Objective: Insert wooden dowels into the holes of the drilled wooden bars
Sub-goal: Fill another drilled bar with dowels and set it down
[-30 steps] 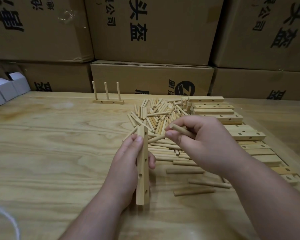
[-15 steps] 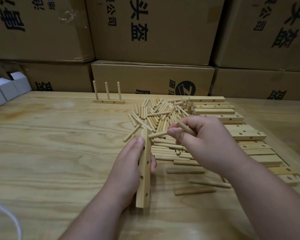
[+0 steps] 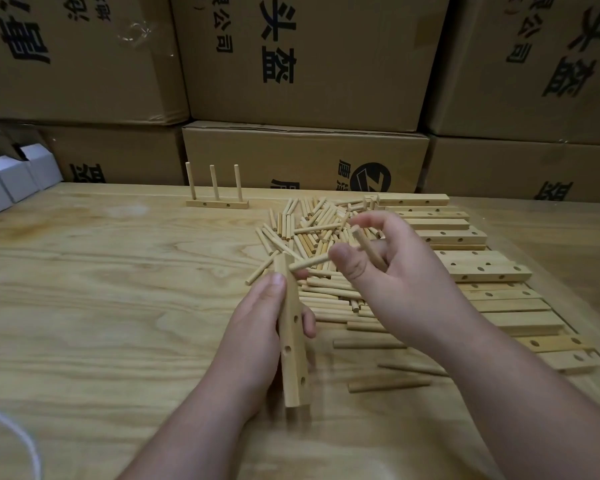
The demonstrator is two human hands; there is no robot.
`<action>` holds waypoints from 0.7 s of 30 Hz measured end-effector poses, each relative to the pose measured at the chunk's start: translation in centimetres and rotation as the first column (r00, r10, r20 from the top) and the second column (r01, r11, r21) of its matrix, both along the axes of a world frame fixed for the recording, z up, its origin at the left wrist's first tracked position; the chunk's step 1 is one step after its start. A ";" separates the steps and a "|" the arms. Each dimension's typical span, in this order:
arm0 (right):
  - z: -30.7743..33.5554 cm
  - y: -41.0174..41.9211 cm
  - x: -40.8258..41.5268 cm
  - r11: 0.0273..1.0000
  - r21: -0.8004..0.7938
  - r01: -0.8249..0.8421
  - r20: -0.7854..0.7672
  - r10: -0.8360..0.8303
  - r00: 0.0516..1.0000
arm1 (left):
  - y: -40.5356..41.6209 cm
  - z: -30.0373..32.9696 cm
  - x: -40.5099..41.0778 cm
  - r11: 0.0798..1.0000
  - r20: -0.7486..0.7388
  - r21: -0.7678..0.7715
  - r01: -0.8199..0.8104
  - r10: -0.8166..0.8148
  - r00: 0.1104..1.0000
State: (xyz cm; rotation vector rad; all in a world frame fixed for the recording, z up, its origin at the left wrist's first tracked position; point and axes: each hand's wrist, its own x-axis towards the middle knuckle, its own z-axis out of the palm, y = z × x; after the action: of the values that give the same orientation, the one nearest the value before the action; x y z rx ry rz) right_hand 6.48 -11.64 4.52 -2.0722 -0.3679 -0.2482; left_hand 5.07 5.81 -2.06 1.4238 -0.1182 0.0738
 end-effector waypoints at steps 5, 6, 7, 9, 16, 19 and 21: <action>0.2 0.1 -0.5 0.997 -0.057 -0.046 -0.090 0.041 0.995 | 0.2 0.2 0.5 0.979 -0.068 -0.178 -0.101 0.090 0.994; 0.1 0.3 -0.5 0.989 -0.121 -0.081 -0.098 0.069 0.993 | 0.2 0.2 0.5 0.976 -0.070 -0.190 -0.108 0.096 0.993; 0.1 0.5 -0.6 0.977 -0.176 -0.120 -0.104 0.103 0.989 | 0.2 0.2 0.4 0.974 -0.070 -0.196 -0.113 0.101 0.992; -0.2 0.7 -0.7 0.943 -0.280 -0.181 -0.105 0.157 0.982 | 0.2 0.1 0.4 0.974 -0.067 -0.191 -0.120 0.109 0.992; -0.2 0.8 -1.0 0.915 -0.356 -0.190 -0.082 0.172 0.982 | 0.1 0.2 0.2 0.980 -0.065 -0.130 -0.150 0.142 0.988; 0.1 0.7 -1.0 0.909 -0.369 -0.194 -0.099 0.169 0.981 | -0.1 0.3 0.1 0.983 -0.047 -0.093 -0.159 0.156 0.987; 0.3 0.6 -1.2 0.904 -0.381 -0.193 -0.105 0.165 0.981 | -0.2 0.3 0.1 0.985 -0.030 -0.051 -0.164 0.163 0.986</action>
State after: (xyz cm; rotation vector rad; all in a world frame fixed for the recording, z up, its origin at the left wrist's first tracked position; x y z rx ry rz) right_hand 5.31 -11.02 4.83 -2.4111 -0.6014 0.0135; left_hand 5.12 5.63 -1.76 1.3789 0.0219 0.1928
